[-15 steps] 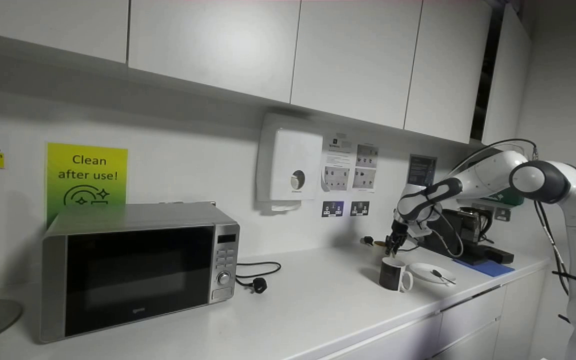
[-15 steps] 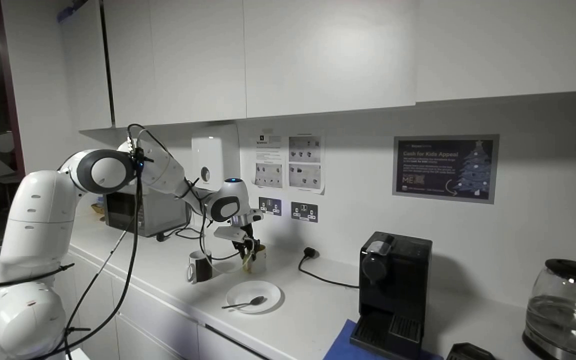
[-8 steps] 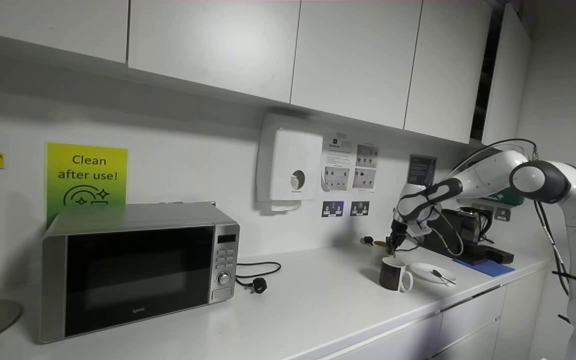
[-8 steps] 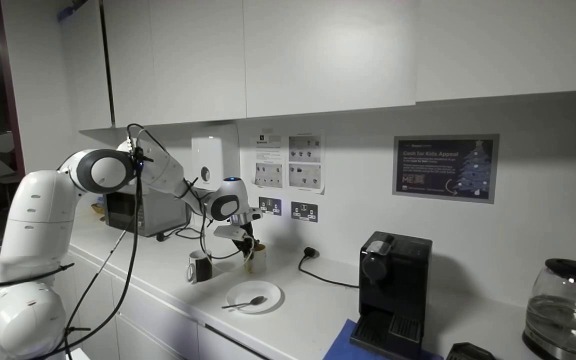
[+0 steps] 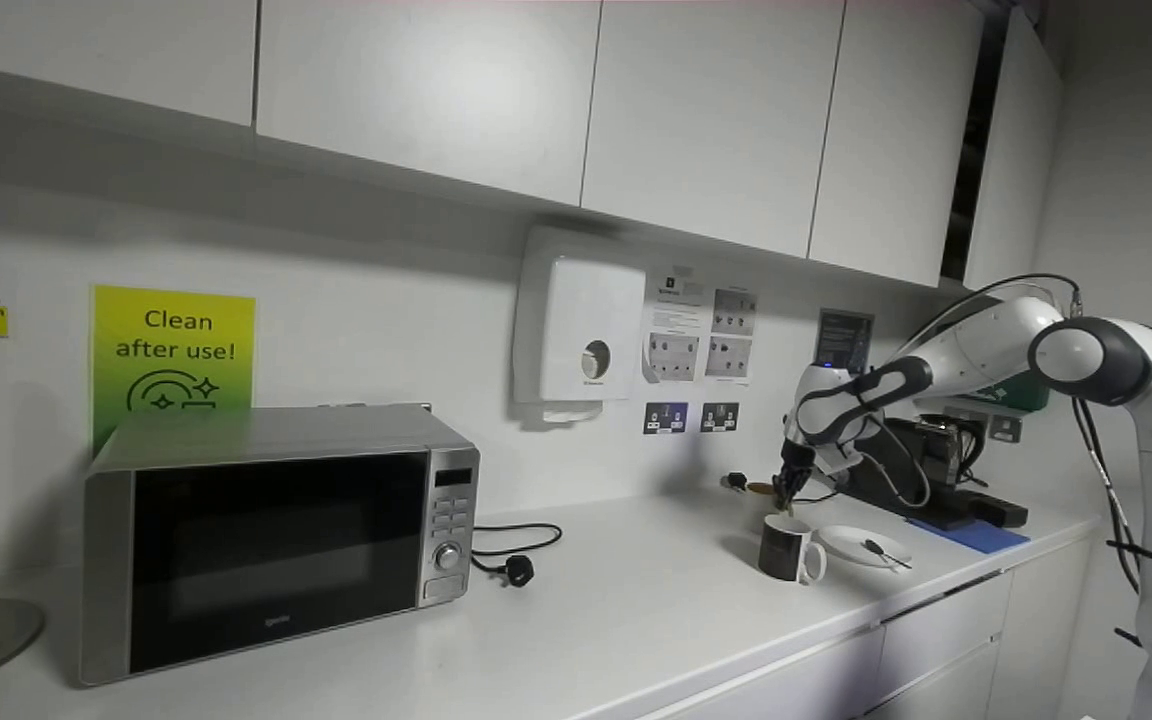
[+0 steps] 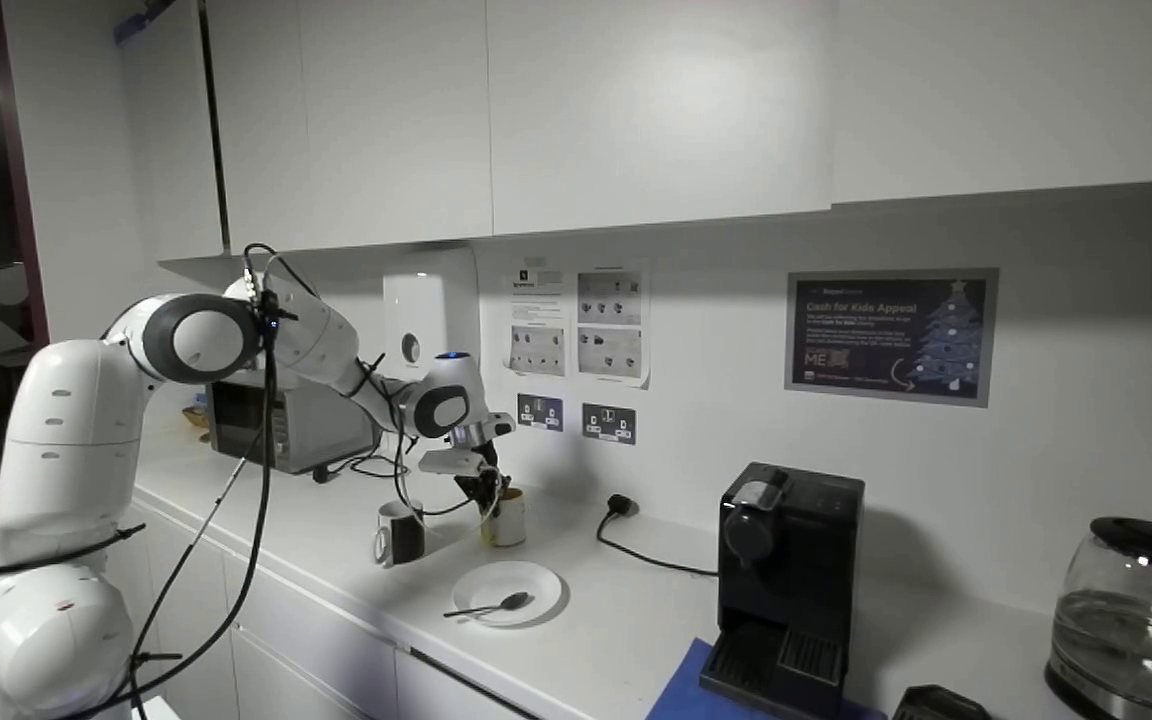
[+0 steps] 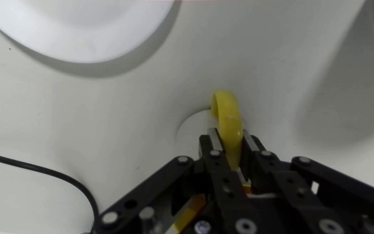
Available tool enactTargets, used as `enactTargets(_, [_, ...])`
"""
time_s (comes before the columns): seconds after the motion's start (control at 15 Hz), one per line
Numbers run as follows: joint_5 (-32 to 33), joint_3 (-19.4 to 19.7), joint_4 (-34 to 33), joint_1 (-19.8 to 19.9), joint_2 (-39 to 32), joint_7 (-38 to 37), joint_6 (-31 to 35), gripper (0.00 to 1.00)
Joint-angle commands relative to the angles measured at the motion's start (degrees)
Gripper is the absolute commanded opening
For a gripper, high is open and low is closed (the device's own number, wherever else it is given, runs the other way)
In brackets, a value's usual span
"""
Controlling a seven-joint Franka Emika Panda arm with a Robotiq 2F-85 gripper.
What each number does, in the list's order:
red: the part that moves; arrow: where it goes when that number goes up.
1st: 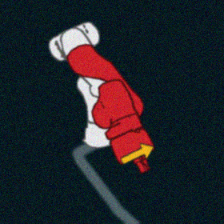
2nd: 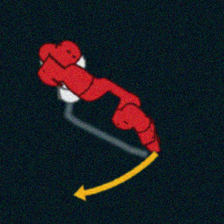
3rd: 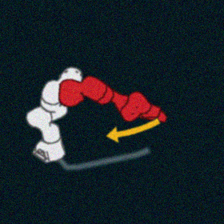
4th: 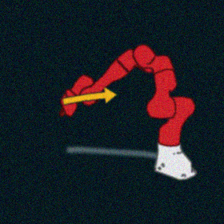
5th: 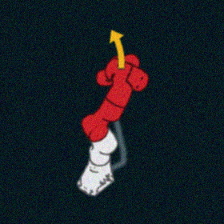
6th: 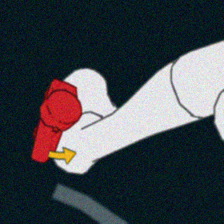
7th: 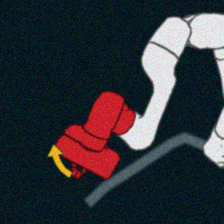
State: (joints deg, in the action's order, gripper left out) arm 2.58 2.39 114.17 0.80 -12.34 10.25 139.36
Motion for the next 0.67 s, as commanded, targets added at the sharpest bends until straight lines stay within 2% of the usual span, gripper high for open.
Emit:
enactTargets(0.0, [1.49,-0.71,5.44,0.01,6.62,-0.64,-0.29,0.04])
enactTargets(0.6, [2.02,-0.71,16.22,0.30,17.16,-0.64,1.72,0.04])
